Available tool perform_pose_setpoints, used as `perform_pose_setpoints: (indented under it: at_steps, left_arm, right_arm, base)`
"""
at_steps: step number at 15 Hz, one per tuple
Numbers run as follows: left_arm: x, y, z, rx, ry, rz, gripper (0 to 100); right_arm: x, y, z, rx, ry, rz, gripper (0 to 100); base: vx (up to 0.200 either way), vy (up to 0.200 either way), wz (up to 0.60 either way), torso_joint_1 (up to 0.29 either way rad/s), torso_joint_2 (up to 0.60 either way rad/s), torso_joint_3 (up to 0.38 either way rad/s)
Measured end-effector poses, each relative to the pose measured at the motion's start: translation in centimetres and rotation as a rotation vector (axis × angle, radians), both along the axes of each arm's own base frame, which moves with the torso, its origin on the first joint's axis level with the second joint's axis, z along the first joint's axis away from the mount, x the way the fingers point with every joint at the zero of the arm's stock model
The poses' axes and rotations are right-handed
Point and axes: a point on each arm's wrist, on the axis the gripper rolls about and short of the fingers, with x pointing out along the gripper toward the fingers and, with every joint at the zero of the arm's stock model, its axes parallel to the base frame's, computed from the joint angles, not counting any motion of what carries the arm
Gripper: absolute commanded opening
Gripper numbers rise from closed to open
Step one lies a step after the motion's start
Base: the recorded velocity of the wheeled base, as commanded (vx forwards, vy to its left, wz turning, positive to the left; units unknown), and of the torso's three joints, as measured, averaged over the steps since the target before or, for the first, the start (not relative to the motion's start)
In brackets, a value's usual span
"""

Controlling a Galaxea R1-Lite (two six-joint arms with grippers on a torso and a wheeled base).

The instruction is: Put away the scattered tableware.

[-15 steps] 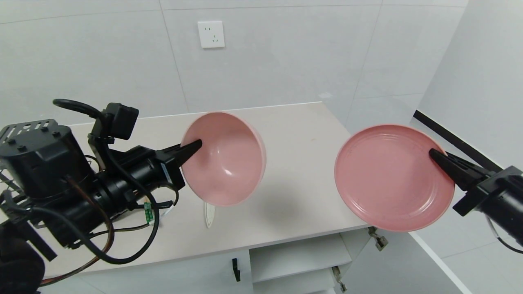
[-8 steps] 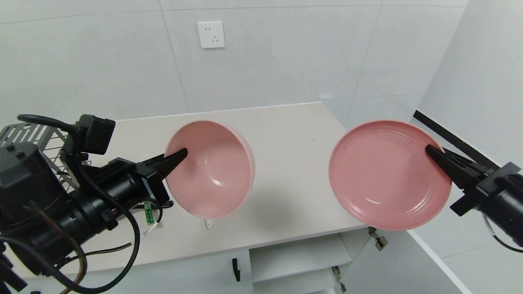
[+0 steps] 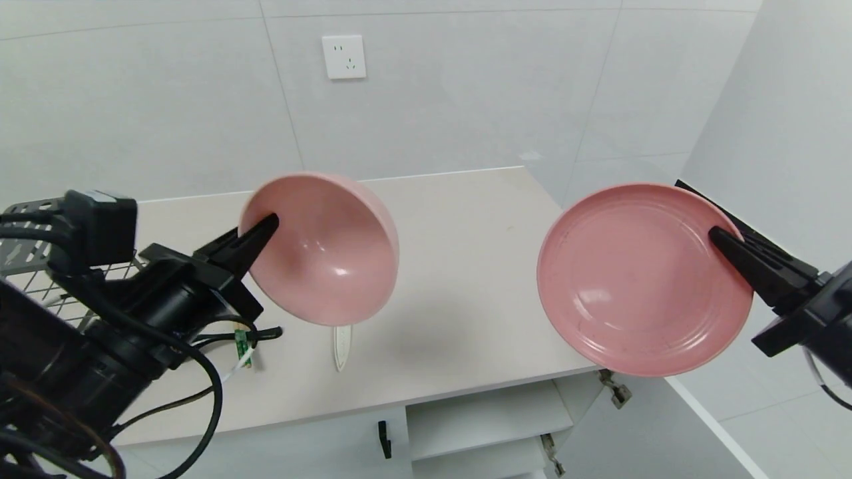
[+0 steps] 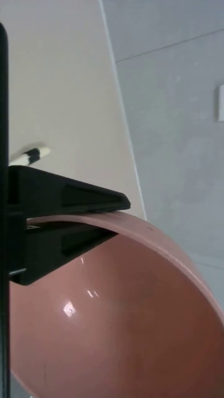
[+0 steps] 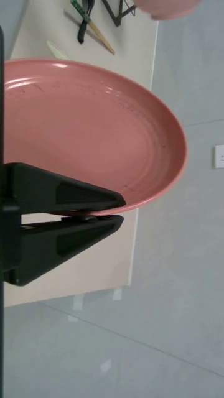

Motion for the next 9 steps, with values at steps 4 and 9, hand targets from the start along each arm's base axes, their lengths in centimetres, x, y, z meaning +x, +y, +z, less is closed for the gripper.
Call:
perform_pose_setpoints:
  at_steps: [4, 9]
  left_arm:
    - [0.0, -0.5, -2.9, 0.093, 0.09, -0.012, 0]
    - [-0.5, -0.1, -2.0, 0.079, 0.047, -0.003, 0]
  right_arm:
    - [-0.2, 0.0, 0.4, -0.06, -0.055, -0.02, 0]
    - [0.0, 0.1, 0.0, -0.065, -0.037, -0.014, 0]
  base:
    - [0.0, 0.0, 0.0, 0.0, 0.0, 0.0]
    - [-0.08, 0.0, 0.0, 0.001, 0.0, 0.0]
